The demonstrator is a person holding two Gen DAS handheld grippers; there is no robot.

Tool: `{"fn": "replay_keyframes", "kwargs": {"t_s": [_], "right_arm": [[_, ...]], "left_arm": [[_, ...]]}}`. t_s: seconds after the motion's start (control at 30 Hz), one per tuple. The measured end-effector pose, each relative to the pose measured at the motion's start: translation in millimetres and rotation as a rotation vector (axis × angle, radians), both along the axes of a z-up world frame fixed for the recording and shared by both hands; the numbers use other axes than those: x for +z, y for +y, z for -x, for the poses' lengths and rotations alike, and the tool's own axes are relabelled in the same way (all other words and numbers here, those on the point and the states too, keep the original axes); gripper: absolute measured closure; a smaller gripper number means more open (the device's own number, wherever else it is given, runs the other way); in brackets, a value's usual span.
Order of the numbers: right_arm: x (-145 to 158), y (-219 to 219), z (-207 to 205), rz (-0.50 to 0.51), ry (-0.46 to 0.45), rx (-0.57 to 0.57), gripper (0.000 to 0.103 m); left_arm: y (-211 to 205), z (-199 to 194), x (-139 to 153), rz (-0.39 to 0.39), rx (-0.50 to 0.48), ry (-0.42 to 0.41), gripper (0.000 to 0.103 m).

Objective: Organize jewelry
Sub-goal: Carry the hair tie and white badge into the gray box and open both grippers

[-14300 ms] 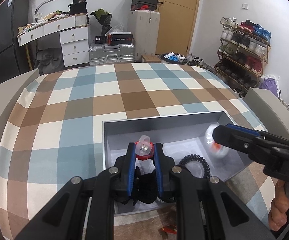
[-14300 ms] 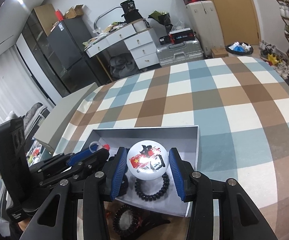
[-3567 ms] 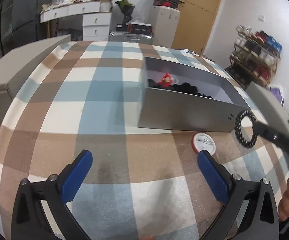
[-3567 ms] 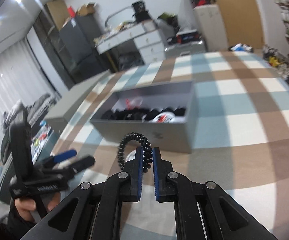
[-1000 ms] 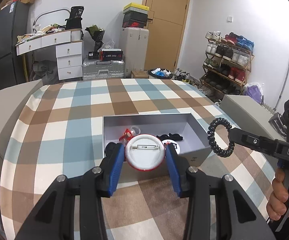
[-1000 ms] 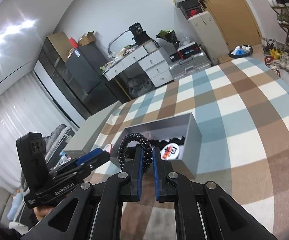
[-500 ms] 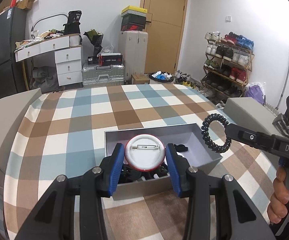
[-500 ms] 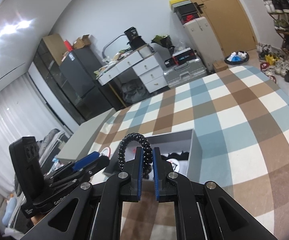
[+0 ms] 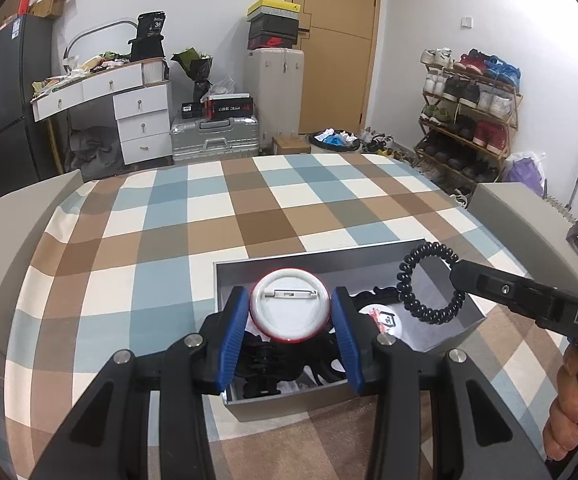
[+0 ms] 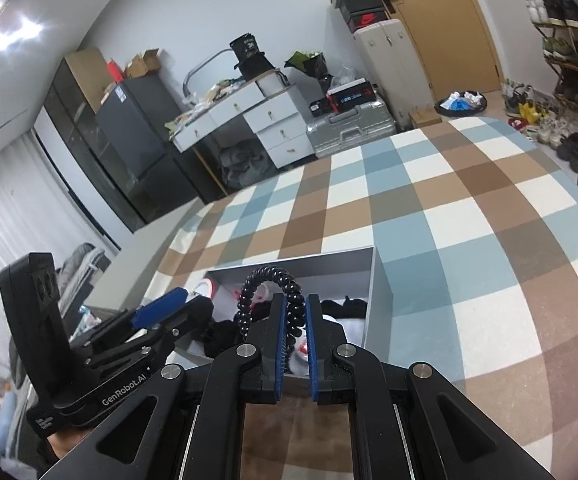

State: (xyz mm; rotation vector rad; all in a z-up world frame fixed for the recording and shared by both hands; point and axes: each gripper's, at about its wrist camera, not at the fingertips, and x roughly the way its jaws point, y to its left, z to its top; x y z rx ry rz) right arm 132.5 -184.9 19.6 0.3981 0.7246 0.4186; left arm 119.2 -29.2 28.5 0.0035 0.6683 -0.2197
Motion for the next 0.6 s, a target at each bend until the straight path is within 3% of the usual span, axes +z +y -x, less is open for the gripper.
{"fn": "replay_keyframes", "kwargs": {"t_s": [0.6], "right_arm": [[-10.5,12.1,-9.5,0.043,0.062,-0.016,0.094]], "left_arm": [[-2.2,-8.7,-8.2,-0.036,0.016,0.014,0.067]]}}
